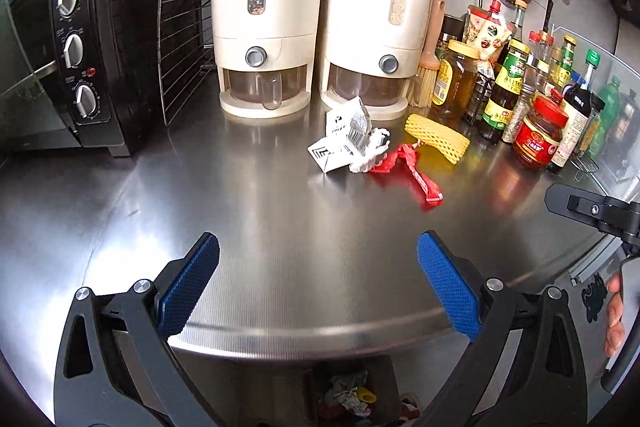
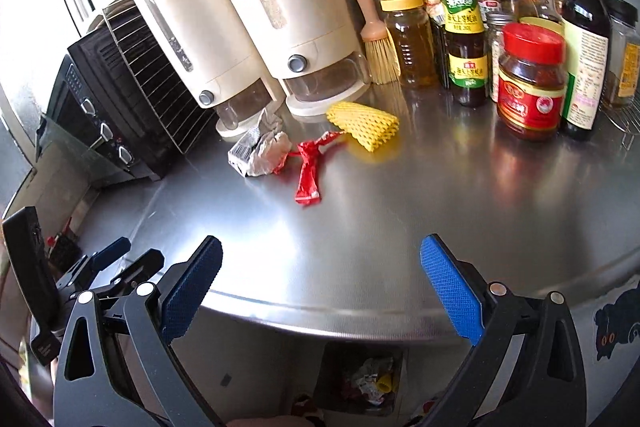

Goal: Collect trash
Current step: 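Grasp the white milk carton with the left tool while the right tool grasps the red wrapper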

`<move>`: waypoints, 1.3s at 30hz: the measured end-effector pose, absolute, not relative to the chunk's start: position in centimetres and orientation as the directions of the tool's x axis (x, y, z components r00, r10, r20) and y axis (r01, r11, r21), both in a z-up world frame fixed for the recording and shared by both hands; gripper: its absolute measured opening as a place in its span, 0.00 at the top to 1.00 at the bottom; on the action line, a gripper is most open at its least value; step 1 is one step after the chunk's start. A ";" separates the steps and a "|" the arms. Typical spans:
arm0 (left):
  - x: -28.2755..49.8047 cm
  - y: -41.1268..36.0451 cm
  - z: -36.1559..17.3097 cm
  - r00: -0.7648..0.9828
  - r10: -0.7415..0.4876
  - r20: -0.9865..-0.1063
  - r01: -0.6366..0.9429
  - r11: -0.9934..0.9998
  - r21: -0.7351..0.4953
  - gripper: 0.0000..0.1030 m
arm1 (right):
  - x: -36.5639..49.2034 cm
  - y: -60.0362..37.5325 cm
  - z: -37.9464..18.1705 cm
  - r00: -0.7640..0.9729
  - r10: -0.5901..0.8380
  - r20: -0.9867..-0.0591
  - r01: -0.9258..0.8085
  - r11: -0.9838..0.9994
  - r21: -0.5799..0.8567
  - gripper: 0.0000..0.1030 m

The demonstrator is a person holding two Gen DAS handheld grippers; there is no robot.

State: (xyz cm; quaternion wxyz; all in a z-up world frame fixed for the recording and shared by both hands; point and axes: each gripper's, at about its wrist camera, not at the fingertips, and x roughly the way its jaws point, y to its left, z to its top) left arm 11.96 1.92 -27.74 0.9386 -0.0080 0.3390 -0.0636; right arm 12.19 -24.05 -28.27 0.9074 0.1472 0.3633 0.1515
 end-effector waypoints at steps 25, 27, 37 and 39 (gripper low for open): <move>24.8 -1.6 -29.5 0.689 -0.199 -0.697 0.235 0.971 -0.045 0.30 | 26.2 -19.6 -31.8 0.554 0.496 -0.669 -0.152 0.850 0.504 0.54; 25.1 -1.8 -30.1 0.677 -0.203 -0.708 0.246 0.968 -0.043 0.29 | 26.6 -19.3 -32.3 0.547 0.493 -0.676 -0.150 0.853 0.501 0.54; 26.6 -1.6 -31.0 0.653 -0.220 -0.725 0.250 0.966 -0.069 0.29 | 28.4 -18.3 -33.7 0.522 0.469 -0.713 -0.148 0.873 0.466 0.67; 26.7 -1.5 -31.0 0.652 -0.230 -0.723 0.254 0.964 -0.077 0.30 | 28.6 -18.3 -33.8 0.524 0.464 -0.714 -0.151 0.876 0.459 0.75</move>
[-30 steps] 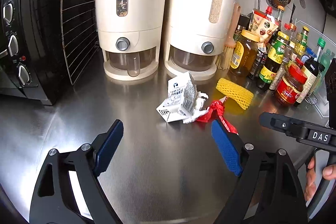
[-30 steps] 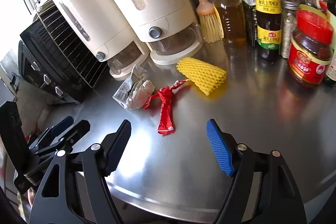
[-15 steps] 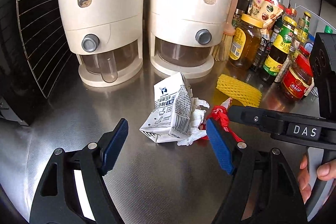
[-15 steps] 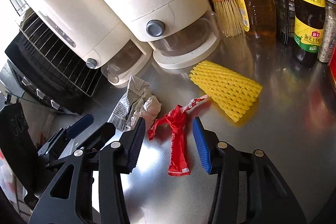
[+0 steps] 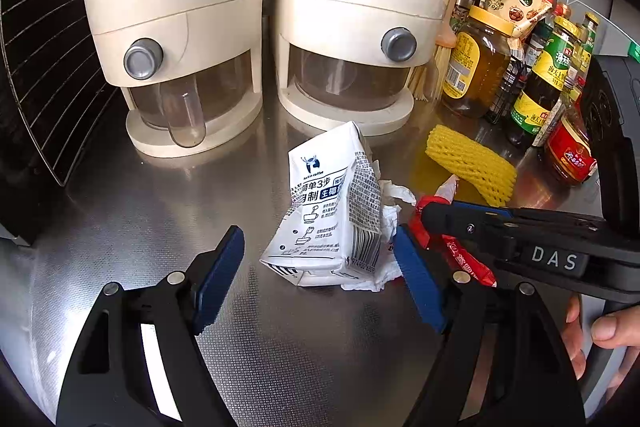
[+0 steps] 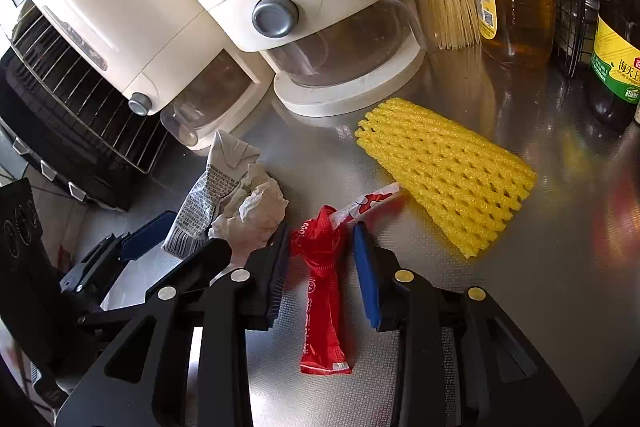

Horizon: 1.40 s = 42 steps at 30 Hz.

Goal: Collect trash
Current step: 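Grasp the white milk carton with the left tool while the right tool grasps the red wrapper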

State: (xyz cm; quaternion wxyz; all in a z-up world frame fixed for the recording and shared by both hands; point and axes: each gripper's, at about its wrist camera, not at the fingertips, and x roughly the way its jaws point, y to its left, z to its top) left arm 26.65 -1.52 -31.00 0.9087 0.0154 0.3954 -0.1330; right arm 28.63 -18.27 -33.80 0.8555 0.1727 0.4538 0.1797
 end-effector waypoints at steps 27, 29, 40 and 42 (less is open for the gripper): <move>28.0 1.0 -31.0 0.626 -0.280 -0.728 0.193 0.960 -0.203 0.16 | 26.0 -21.4 -34.0 0.538 0.429 -0.726 -0.166 0.898 0.407 0.83; 28.2 0.8 -31.5 0.614 -0.291 -0.734 0.197 0.957 -0.214 0.16 | 25.5 -21.7 -33.9 0.537 0.428 -0.728 -0.169 0.899 0.404 0.83; 27.2 0.1 -30.8 0.640 -0.312 -0.702 0.209 0.950 -0.232 0.48 | 22.7 -23.1 -33.2 0.559 0.427 -0.711 -0.193 0.901 0.389 0.83; 26.5 -0.1 -30.0 0.655 -0.300 -0.693 0.210 0.954 -0.213 0.48 | 22.4 -23.3 -32.9 0.560 0.435 -0.705 -0.193 0.896 0.399 0.83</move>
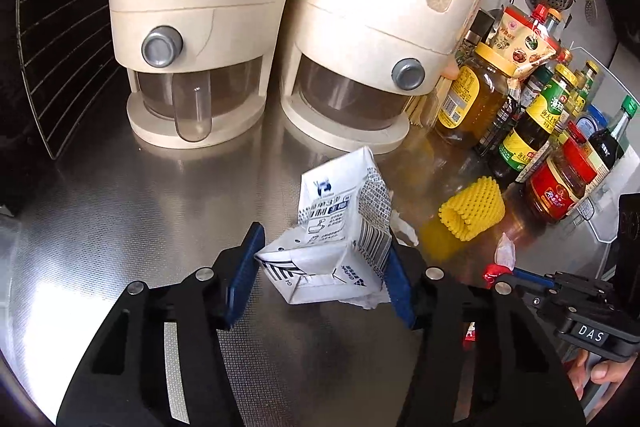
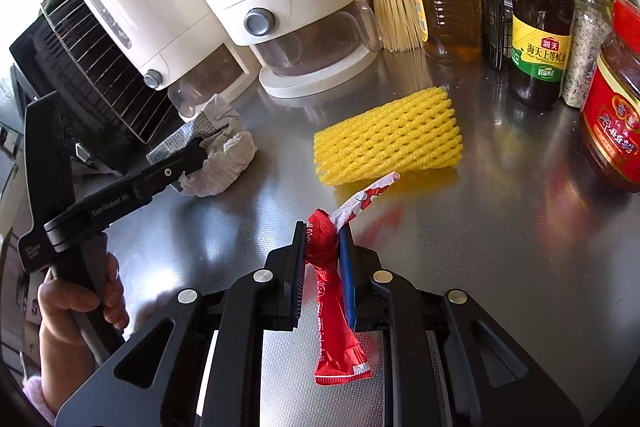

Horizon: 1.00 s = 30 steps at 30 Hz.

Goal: Collect trash
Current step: 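Grasp the white milk carton with the left tool while the right tool grasps the red wrapper, then lower the carton and red wrapper over the black bin and release both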

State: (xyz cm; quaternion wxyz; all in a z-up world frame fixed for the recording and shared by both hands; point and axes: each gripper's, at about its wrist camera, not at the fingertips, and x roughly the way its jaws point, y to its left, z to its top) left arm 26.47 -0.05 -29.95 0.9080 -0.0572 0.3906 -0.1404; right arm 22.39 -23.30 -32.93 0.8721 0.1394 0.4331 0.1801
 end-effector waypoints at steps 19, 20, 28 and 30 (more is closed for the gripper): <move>12.0 0.7 -21.1 0.761 -0.247 -0.600 0.203 0.969 -0.142 0.52 | 11.4 -23.8 -24.7 0.646 0.457 -0.611 -0.261 0.885 0.386 0.84; 11.0 0.7 -20.8 0.763 -0.249 -0.596 0.206 0.968 -0.141 0.52 | 11.4 -23.8 -24.7 0.646 0.457 -0.611 -0.261 0.885 0.386 0.84; 2.3 0.5 -19.7 0.784 -0.254 -0.567 0.229 0.966 -0.117 0.53 | 4.3 -22.6 -23.0 0.664 0.453 -0.595 -0.292 0.890 0.351 0.84; 0.4 0.4 -19.9 0.791 -0.243 -0.561 0.225 0.969 -0.102 0.52 | 2.7 -22.3 -23.1 0.664 0.452 -0.596 -0.294 0.890 0.348 0.84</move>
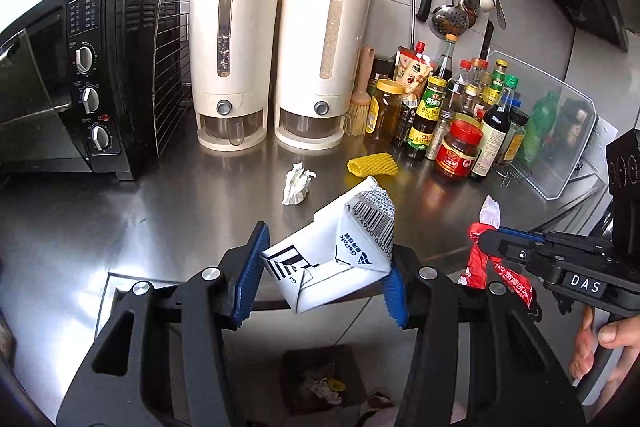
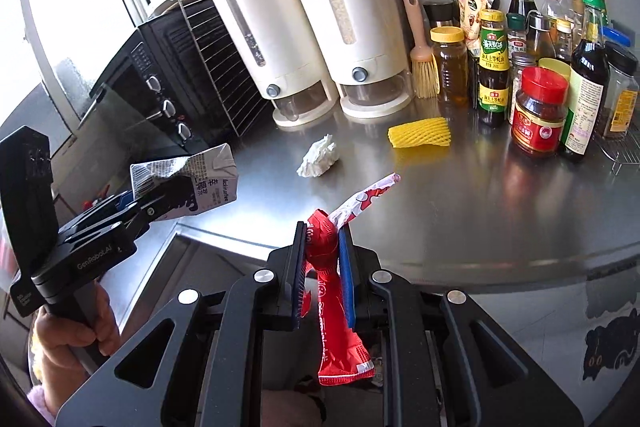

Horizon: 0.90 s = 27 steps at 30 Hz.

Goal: Collect trash
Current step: 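Lower the carton and red wrapper over the black bin and release both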

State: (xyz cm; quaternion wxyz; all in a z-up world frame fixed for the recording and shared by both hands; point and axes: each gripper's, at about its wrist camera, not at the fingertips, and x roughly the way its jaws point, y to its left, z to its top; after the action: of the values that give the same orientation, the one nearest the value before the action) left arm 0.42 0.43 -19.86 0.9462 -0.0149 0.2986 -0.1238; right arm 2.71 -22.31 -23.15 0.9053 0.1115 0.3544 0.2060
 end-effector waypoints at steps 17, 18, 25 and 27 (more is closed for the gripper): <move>-7.2 -0.8 -34.7 0.670 -0.274 -0.689 0.260 0.957 -0.128 0.52 | -5.7 -22.1 -34.7 0.582 0.426 -0.693 -0.234 0.904 0.359 0.84; -7.2 -1.0 -35.9 0.659 -0.270 -0.702 0.259 0.958 -0.126 0.52 | -5.7 -22.1 -35.9 0.569 0.423 -0.705 -0.226 0.905 0.361 0.84; -5.8 -1.8 -44.8 0.576 -0.281 -0.768 0.254 0.954 -0.158 0.53 | -4.7 -22.0 -44.7 0.484 0.419 -0.768 -0.184 0.907 0.379 0.84; -5.2 -2.0 -47.6 0.540 -0.273 -0.796 0.249 0.955 -0.158 0.53 | -4.1 -21.8 -47.2 0.455 0.416 -0.788 -0.168 0.909 0.382 0.84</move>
State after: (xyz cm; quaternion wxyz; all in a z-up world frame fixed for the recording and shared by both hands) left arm -5.16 -1.98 -47.56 0.8774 -0.0128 0.4560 -0.1486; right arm -4.05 -21.76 -47.19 0.8436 0.1255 0.4926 0.1731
